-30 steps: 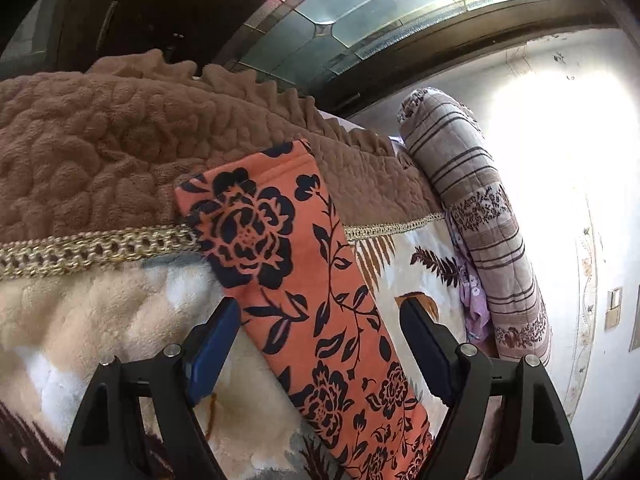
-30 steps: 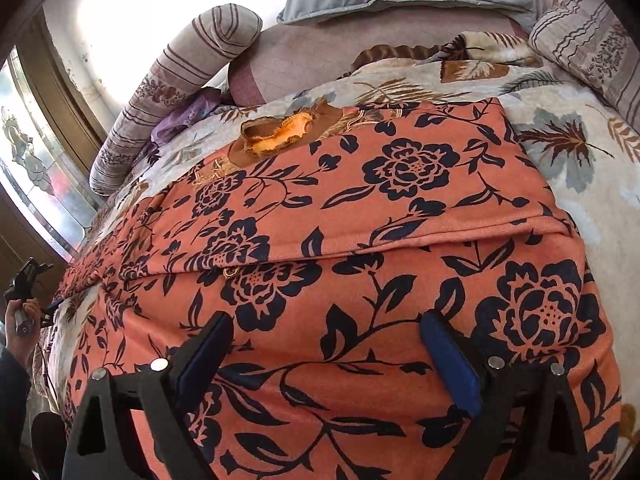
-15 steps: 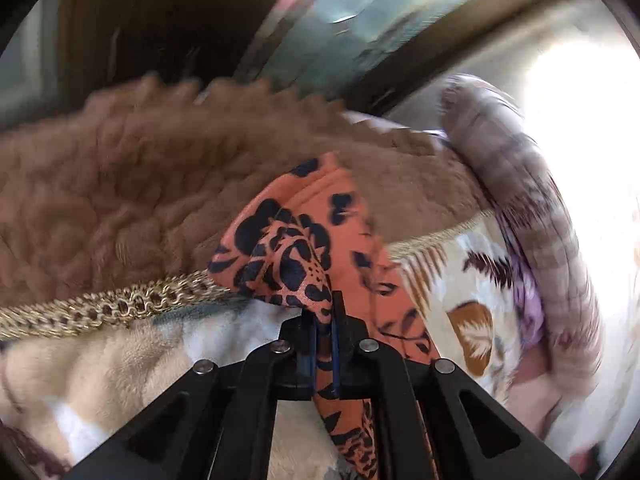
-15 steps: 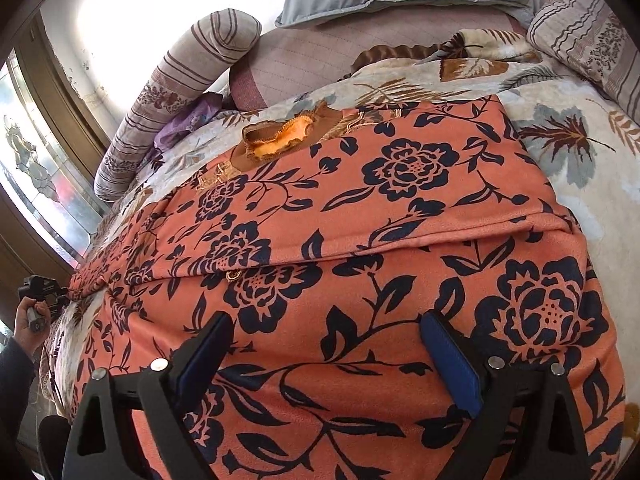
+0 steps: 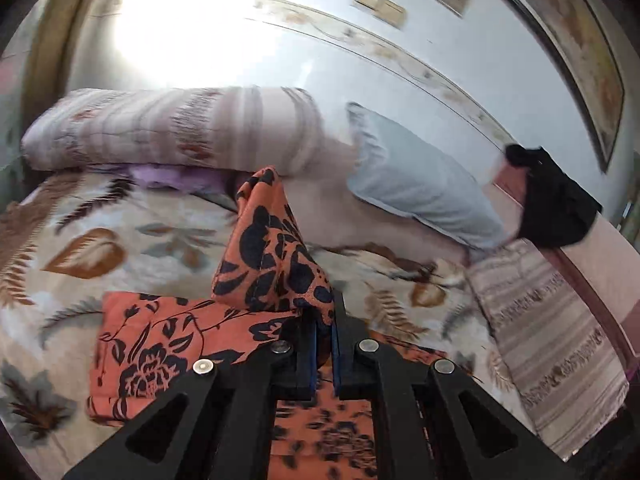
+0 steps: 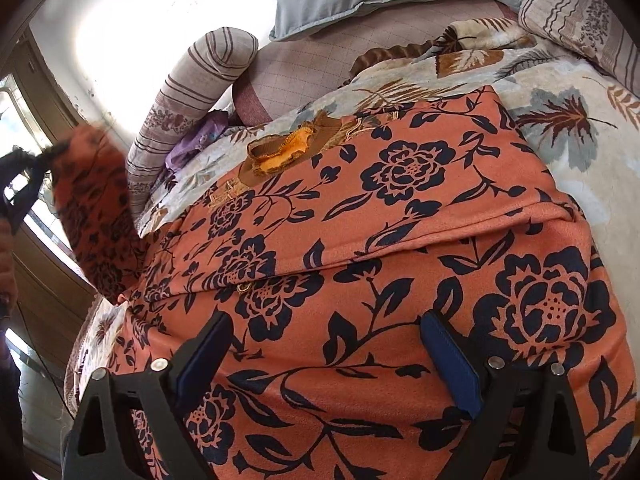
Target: Fold small clothes
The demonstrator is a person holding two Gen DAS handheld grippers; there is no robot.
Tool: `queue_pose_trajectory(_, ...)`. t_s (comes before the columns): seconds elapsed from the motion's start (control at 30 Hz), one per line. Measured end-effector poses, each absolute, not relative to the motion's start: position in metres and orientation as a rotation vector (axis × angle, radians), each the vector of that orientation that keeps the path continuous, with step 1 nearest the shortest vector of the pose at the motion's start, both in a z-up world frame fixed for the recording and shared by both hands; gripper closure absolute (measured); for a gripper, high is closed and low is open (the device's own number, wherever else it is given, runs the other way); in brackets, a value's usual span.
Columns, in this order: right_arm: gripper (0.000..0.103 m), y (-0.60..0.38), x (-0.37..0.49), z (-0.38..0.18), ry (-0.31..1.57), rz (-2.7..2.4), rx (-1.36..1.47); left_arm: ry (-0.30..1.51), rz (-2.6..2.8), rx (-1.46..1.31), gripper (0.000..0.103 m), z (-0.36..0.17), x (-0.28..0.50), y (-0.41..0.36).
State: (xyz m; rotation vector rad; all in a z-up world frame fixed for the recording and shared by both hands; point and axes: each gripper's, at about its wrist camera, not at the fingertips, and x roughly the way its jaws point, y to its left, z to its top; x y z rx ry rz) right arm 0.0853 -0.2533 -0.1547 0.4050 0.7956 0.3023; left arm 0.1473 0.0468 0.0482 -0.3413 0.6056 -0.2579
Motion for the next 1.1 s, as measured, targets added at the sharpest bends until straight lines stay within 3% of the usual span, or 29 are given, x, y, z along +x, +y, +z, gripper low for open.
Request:
queue_pose_trajectory(0.07,0.007,-0.255,0.085,-0.154,0.792,0.308,0.422,0.677,-0.343,-0.314,0.097,0.031,0.163,-0.012)
queue_pose_trajectory(0.13,0.007,-0.259,0.085,-0.154,0.79,0.317,0.445,0.83,-0.428,-0.248,0.08,-0.001,0.182,-0.057)
queue_pose_trajectory(0.17,0.007,-0.261,0.085,-0.153,0.788,0.321,0.458,0.892,-0.416,-0.196,0.06,-0.02,0.181,-0.07)
queue_pose_trajectory(0.2,0.007,-0.263,0.084,-0.153,0.786,0.324,0.474,0.947,-0.371,-0.142,0.054,-0.04,0.18,-0.076)
queue_pose_trajectory(0.33,0.007,-0.274,0.079,-0.149,0.78,0.328,0.557,0.985,-0.261,-0.163,0.054,-0.07,0.169,-0.026)
queue_pose_trajectory(0.47,0.007,-0.295,0.074,-0.137,0.771,0.334,0.697,0.904,-0.087,-0.246,0.034,-0.066,0.147,0.06)
queue_pose_trajectory(0.67,0.007,-0.323,0.11,-0.107,0.79,0.254,0.809,0.916,0.104,-0.325,0.033,-0.096,0.131,0.155)
queue_pose_trajectory(0.9,0.009,-0.327,0.176,-0.11,0.92,0.13,0.702,0.905,0.068,-0.397,0.033,-0.119,0.124,0.179)
queue_pose_trajectory(0.93,0.018,-0.323,0.185,-0.118,0.975,0.132,0.674,0.905,0.061,-0.41,0.033,-0.121,0.123,0.181)
queue_pose_trajectory(1.03,0.076,-0.314,0.2,-0.135,1.095,0.094,0.565,0.912,0.039,-0.431,0.033,-0.122,0.126,0.179)
queue_pose_trajectory(1.07,0.085,-0.312,0.2,-0.134,1.102,0.088,0.528,0.909,0.031,-0.426,0.033,-0.121,0.127,0.178)
queue_pose_trajectory(1.1,0.086,-0.307,0.201,-0.129,1.105,0.094,0.48,0.907,0.029,-0.416,0.033,-0.12,0.127,0.176)
